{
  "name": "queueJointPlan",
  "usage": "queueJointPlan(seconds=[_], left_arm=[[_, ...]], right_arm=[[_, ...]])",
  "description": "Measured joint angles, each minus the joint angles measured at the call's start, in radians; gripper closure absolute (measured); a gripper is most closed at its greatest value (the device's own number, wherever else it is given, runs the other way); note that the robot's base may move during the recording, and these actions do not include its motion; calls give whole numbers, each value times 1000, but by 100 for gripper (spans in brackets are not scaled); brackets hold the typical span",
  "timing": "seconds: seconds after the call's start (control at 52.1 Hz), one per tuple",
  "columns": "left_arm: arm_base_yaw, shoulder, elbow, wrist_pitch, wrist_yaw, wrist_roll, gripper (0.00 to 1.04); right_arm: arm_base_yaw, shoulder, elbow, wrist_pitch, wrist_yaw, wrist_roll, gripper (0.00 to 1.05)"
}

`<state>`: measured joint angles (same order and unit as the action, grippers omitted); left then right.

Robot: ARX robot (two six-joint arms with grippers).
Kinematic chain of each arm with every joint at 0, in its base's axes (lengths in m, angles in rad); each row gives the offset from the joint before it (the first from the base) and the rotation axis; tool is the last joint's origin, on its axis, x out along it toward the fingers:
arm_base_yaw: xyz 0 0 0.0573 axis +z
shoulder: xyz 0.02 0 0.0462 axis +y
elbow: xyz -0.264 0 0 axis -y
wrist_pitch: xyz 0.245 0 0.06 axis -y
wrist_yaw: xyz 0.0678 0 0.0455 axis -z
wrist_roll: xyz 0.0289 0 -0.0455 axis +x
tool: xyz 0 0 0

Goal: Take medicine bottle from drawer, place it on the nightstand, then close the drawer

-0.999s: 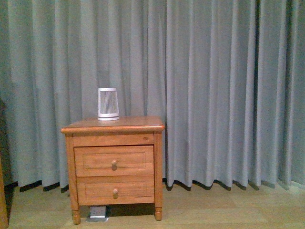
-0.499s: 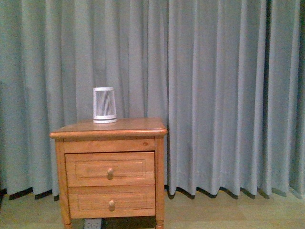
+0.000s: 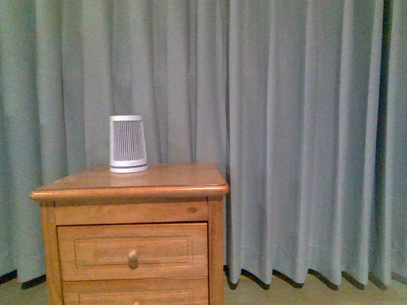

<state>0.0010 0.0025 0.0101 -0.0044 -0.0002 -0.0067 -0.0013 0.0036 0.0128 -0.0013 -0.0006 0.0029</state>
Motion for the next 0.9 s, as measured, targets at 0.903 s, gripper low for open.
queueJointPlan(seconds=[0.903], left_arm=[[-2, 362, 74, -5, 87, -232, 7]], right_arm=[[0, 0, 0, 0, 0, 0, 7]])
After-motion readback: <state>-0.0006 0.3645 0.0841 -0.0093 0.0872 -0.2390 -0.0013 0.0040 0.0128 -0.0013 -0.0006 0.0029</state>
